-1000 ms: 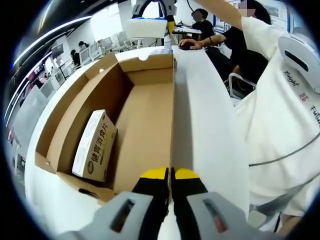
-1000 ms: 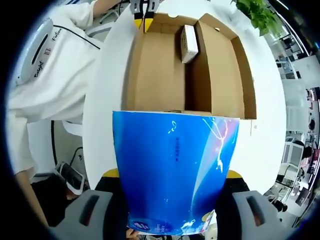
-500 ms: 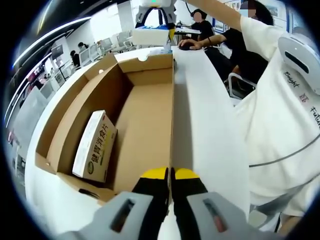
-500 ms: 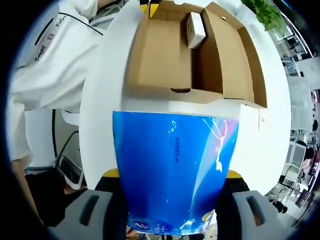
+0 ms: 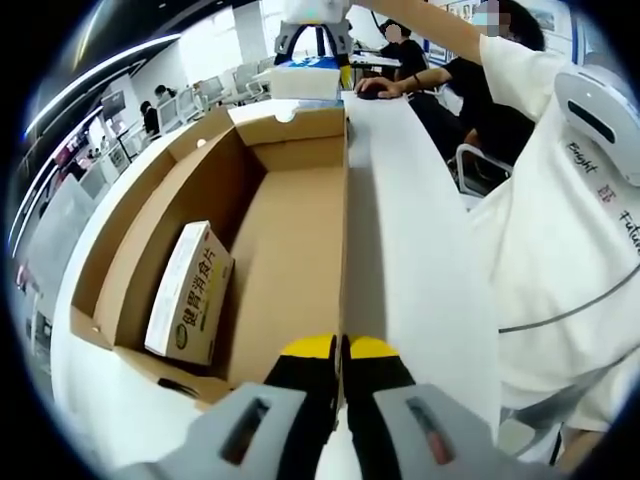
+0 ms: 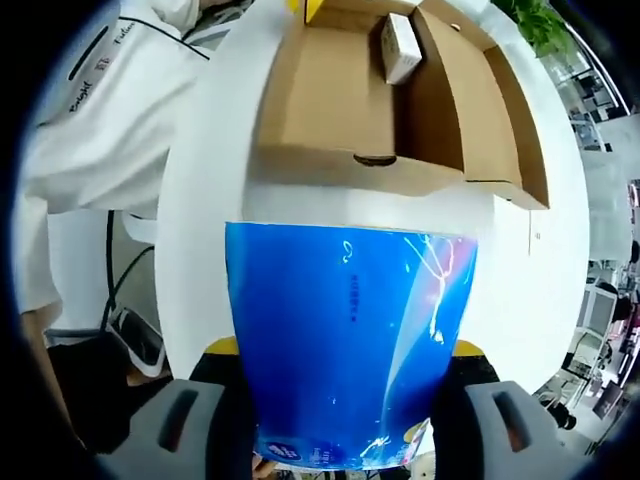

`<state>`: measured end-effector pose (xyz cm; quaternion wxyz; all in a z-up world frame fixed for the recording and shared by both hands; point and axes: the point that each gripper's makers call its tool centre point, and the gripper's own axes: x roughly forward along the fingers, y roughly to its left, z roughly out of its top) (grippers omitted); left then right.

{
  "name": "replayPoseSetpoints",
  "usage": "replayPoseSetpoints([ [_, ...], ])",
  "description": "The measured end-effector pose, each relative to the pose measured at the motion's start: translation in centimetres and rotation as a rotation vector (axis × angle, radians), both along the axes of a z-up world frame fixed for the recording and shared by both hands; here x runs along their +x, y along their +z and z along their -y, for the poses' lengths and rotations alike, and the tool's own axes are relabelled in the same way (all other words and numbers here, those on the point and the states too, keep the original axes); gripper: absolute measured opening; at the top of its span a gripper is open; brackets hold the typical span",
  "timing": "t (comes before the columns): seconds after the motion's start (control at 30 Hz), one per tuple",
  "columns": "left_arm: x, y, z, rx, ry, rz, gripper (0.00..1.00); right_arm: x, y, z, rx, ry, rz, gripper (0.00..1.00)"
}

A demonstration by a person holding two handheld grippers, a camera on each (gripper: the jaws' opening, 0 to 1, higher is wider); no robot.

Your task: Operate the shoe box by opening the lid, removing the specified soft item, and placing it in the target area until the item is outside and the box remains undamaged.

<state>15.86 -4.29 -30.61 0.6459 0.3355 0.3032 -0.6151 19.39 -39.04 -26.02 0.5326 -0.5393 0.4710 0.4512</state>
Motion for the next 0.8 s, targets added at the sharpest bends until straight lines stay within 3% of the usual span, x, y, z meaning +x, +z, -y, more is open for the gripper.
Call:
replayPoseSetpoints([
  [0.8,0.0,0.1,0.1,0.0,-0.001,-0.011,0.01,0.3,-1.2,-0.3,0.028,-0.005,-0.007,0.7],
])
